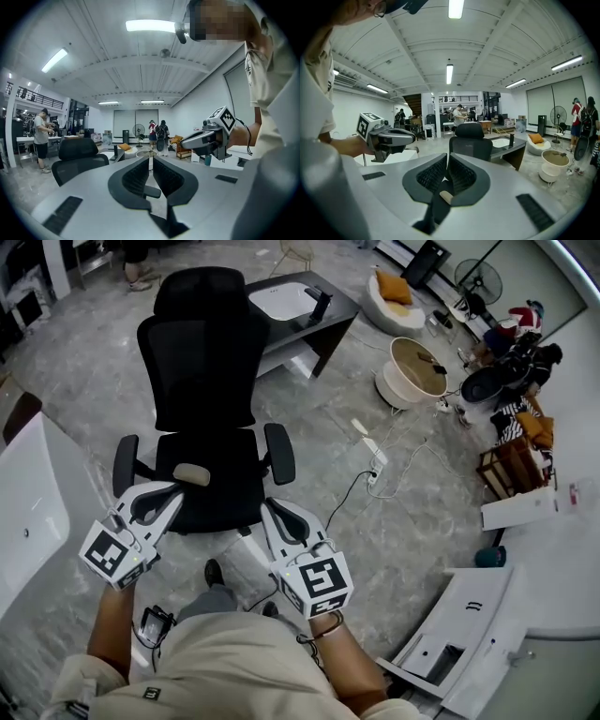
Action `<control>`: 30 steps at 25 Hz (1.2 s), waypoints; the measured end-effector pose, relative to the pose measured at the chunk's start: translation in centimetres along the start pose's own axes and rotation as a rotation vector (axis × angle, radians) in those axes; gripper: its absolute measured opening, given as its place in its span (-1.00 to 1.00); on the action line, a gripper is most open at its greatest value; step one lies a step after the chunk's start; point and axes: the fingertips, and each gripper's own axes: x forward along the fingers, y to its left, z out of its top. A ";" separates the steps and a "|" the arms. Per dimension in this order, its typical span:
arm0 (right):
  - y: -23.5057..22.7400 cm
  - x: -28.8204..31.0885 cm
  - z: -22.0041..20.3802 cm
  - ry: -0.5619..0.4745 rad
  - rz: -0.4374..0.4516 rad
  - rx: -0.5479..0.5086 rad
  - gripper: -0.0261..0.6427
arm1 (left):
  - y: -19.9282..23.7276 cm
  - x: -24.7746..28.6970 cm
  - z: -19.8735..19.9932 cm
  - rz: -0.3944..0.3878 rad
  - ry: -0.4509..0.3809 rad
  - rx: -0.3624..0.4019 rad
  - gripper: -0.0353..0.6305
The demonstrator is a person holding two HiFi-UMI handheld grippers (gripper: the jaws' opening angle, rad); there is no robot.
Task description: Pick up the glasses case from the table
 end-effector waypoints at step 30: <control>3.5 15.7 1.8 0.073 0.139 -0.031 -0.61 | 15.0 -5.1 -3.4 0.121 0.015 -0.079 -0.77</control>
